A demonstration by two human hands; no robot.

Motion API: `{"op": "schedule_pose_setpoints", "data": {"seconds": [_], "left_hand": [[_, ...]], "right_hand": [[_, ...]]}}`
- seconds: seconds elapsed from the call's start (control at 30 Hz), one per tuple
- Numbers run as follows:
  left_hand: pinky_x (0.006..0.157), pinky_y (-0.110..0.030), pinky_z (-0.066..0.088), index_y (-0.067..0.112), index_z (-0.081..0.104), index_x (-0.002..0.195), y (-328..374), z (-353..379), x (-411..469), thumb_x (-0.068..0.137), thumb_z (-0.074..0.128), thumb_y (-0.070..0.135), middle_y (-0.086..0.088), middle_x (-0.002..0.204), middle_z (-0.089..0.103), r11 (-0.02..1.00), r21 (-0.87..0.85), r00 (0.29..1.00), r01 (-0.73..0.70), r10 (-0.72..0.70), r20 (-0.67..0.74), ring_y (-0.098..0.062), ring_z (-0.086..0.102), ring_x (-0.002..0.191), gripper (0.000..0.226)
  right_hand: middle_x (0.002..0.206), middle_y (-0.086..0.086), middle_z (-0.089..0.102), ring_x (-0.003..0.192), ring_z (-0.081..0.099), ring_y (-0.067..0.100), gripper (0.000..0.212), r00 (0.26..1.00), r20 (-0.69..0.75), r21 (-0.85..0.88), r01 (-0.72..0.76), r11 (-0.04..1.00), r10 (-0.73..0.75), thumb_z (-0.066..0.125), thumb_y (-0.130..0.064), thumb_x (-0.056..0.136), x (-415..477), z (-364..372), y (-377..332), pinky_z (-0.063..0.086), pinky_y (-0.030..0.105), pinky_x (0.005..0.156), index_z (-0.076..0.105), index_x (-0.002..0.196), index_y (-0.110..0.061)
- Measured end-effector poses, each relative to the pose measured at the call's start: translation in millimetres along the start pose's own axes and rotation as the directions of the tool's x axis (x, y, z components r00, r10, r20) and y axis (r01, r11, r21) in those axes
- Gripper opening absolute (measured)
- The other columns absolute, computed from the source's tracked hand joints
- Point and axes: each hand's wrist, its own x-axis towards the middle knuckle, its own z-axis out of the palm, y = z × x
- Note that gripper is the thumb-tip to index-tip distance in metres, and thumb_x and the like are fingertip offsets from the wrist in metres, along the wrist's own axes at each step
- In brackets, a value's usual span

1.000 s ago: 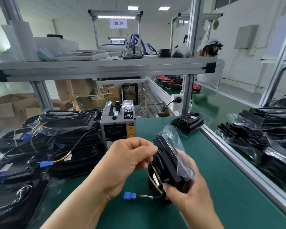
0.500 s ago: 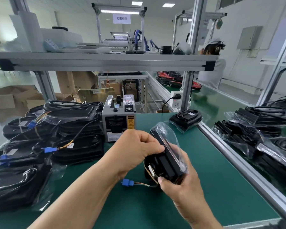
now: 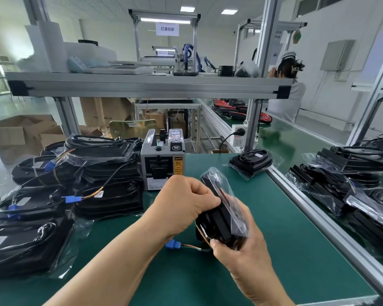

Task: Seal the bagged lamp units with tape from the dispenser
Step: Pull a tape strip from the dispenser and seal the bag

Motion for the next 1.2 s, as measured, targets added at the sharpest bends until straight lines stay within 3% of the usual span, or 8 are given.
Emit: {"op": "schedule_pose_setpoints", "data": {"seconds": [0.1, 0.27, 0.4, 0.67, 0.87, 1.03, 1.13, 1.2], "left_hand": [[0.064, -0.026, 0.051, 0.015, 0.072, 0.067, 0.1, 1.3, -0.4, 0.077, 0.081, 0.023, -0.008, 0.071, 0.072, 1.000, 0.011, 1.000, -0.004, 0.004, -0.011, -0.009, 0.058, 0.060, 0.016], [0.058, -0.028, 0.047, 0.018, 0.070, 0.069, -3.5, 3.0, 0.8, 0.072, 0.080, 0.028, 0.002, 0.058, 0.064, 0.999, 0.031, 0.999, -0.023, 0.024, -0.035, -0.009, 0.051, 0.053, 0.014], [0.048, -0.017, 0.036, 0.024, 0.058, 0.082, -11.2, 7.6, 0.3, 0.060, 0.072, 0.043, 0.019, 0.049, 0.047, 1.000, 0.015, 0.992, 0.017, -0.015, -0.124, -0.001, 0.041, 0.045, 0.032], [0.060, -0.027, 0.045, 0.032, 0.054, 0.089, -18.9, 17.2, -7.1, 0.048, 0.071, 0.070, 0.018, 0.062, 0.047, 0.997, -0.081, 0.973, 0.006, -0.025, -0.231, 0.001, 0.044, 0.053, 0.059], [0.074, -0.037, 0.051, 0.029, 0.055, 0.094, -17.3, 14.7, -6.7, 0.052, 0.080, 0.052, 0.009, 0.079, 0.050, 0.995, -0.100, 0.981, 0.000, -0.019, -0.192, -0.008, 0.049, 0.067, 0.054], [0.095, -0.028, 0.050, 0.041, 0.047, 0.128, -31.0, 15.4, -12.9, 0.064, 0.089, 0.050, 0.019, 0.122, 0.056, 0.990, -0.142, 0.995, 0.021, -0.035, -0.094, 0.004, 0.055, 0.108, 0.077], [0.095, -0.030, 0.053, 0.053, 0.062, 0.115, -36.3, 14.9, -21.5, 0.061, 0.077, 0.064, 0.027, 0.115, 0.064, 0.996, -0.020, 0.996, -0.089, 0.089, -0.001, 0.010, 0.058, 0.107, 0.057], [0.092, -0.025, 0.052, 0.055, 0.063, 0.110, -39.9, 9.9, -25.1, 0.061, 0.074, 0.064, 0.030, 0.112, 0.061, 0.985, 0.042, 0.984, -0.169, 0.170, -0.044, 0.012, 0.056, 0.108, 0.051]], "right_hand": [[0.120, -0.013, 0.069, 0.109, 0.067, 0.012, 0.078, 1.000, 0.006, 0.003, 0.001, 1.000, -0.001, 0.065, -0.007, 0.068, -0.2, 0.0, 1.8, 0.054, 0.022, 0.087, 0.051, 0.128, -0.055], [0.120, -0.015, 0.069, 0.107, 0.067, 0.007, 0.078, 1.000, -0.004, 0.000, 0.019, 1.000, -0.019, 0.064, -0.004, 0.068, -0.1, 0.9, 0.3, 0.050, 0.011, 0.083, 0.052, 0.126, -0.055], [0.119, -0.017, 0.068, 0.107, 0.066, 0.005, 0.079, 1.000, -0.010, -0.007, 0.024, 1.000, -0.024, 0.064, -0.005, 0.067, -1.5, 1.4, -0.4, 0.050, 0.011, 0.082, 0.052, 0.126, -0.056], [0.119, -0.023, 0.066, 0.105, 0.065, -0.002, 0.080, 0.997, -0.054, -0.028, 0.047, 0.999, -0.048, 0.069, -0.005, 0.067, -2.9, 6.7, -0.5, 0.050, 0.007, 0.076, 0.052, 0.123, -0.060], [0.125, -0.023, 0.064, 0.109, 0.064, -0.003, 0.087, 0.996, -0.067, -0.036, 0.059, 0.998, -0.062, 0.069, 0.004, 0.070, -7.2, 8.9, 1.9, 0.048, 0.006, 0.079, 0.050, 0.130, -0.056], [0.137, -0.030, 0.054, 0.112, 0.060, -0.010, 0.105, 0.993, -0.119, -0.113, 0.009, 0.994, -0.022, 0.071, -0.012, 0.062, -16.1, 15.2, 10.9, 0.044, 0.000, 0.080, 0.026, 0.143, -0.063], [0.154, -0.021, 0.036, 0.132, 0.044, -0.004, 0.119, 0.991, -0.137, -0.219, -0.028, 0.975, -0.003, 0.079, -0.018, 0.063, -19.4, 27.7, 20.3, 0.032, -0.007, 0.091, 0.005, 0.135, -0.077], [0.159, -0.014, 0.031, 0.140, 0.039, 0.003, 0.113, 0.995, -0.087, -0.214, 0.029, 0.976, -0.049, 0.075, -0.033, 0.062, -17.7, 33.2, 27.0, 0.035, 0.004, 0.103, 0.003, 0.142, -0.070]]}}
